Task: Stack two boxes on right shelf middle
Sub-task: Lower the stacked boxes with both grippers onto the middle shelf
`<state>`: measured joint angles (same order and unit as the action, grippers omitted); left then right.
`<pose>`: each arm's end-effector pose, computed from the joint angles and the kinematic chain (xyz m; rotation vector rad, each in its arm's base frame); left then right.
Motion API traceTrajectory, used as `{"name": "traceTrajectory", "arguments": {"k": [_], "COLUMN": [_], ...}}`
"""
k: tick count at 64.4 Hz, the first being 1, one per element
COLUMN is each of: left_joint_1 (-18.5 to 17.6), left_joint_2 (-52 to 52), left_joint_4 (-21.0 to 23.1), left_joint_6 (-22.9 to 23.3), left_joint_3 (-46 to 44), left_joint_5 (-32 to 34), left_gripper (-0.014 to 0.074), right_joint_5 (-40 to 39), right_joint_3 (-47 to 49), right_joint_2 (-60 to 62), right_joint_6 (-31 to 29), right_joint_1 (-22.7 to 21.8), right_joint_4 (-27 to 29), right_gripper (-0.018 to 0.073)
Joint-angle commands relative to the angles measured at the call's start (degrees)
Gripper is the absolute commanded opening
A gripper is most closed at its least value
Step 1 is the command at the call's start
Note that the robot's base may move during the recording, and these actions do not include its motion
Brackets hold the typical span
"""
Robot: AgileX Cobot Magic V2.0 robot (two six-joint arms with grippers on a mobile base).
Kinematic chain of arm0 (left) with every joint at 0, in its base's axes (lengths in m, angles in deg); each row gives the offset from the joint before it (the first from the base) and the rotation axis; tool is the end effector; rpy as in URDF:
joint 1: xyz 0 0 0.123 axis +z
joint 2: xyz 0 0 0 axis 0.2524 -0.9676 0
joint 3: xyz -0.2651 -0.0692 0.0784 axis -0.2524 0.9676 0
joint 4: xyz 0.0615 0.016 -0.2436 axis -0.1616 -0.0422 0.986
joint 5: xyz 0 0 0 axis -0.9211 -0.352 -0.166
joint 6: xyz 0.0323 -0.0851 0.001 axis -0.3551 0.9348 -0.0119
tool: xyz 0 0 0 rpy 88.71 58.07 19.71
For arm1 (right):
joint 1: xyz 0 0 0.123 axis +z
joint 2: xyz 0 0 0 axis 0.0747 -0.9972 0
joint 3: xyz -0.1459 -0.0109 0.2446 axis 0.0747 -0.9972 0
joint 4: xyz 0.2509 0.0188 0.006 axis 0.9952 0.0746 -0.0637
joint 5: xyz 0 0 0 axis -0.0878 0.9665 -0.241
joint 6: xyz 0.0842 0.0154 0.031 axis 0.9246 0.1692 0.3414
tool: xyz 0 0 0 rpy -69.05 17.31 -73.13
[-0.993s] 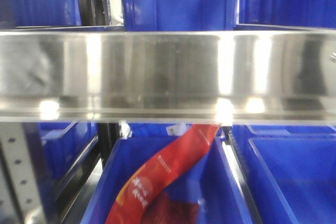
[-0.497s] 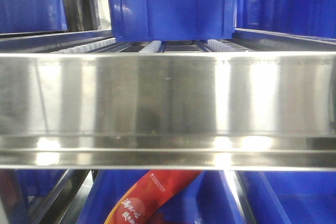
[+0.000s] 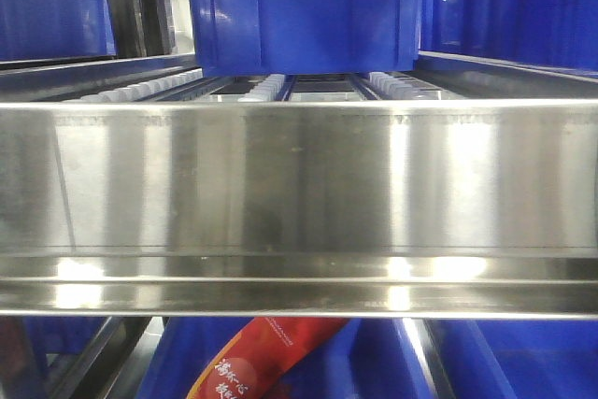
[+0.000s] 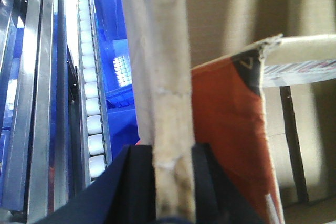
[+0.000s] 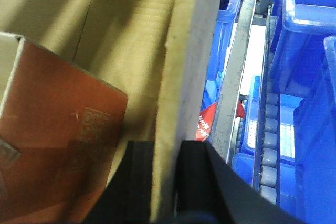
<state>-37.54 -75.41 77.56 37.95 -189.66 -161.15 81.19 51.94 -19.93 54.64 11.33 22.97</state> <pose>0.2565 -0.0984 0.5107 0.1247 2.2287 -0.2350 0.2236 0.0749 0.4986 -0.3106 2.0510 0.3344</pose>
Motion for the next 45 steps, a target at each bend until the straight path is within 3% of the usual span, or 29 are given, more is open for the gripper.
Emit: {"name": "traceTrajectory", "arguments": {"k": [1, 45], "left_joint_1": [-0.1, -0.1], "left_joint_2": [1.0, 1.0], "left_joint_4": [0.3, 0.3], "left_joint_6": [0.0, 0.0], "left_joint_3": [-0.8, -0.8], "left_joint_5": [2.9, 3.4], "left_gripper": [-0.0111, -0.0111], "right_joint_5": [-2.4, -2.5], "right_joint_3": [0.7, 0.7], "right_joint_2": [0.6, 0.6], "right_joint_6": [-0.5, -0.5], "right_joint_1": [-0.3, -0.3], "right_joint_4": [-0.7, -0.6], "right_gripper": [-0.0154, -0.0154]}}
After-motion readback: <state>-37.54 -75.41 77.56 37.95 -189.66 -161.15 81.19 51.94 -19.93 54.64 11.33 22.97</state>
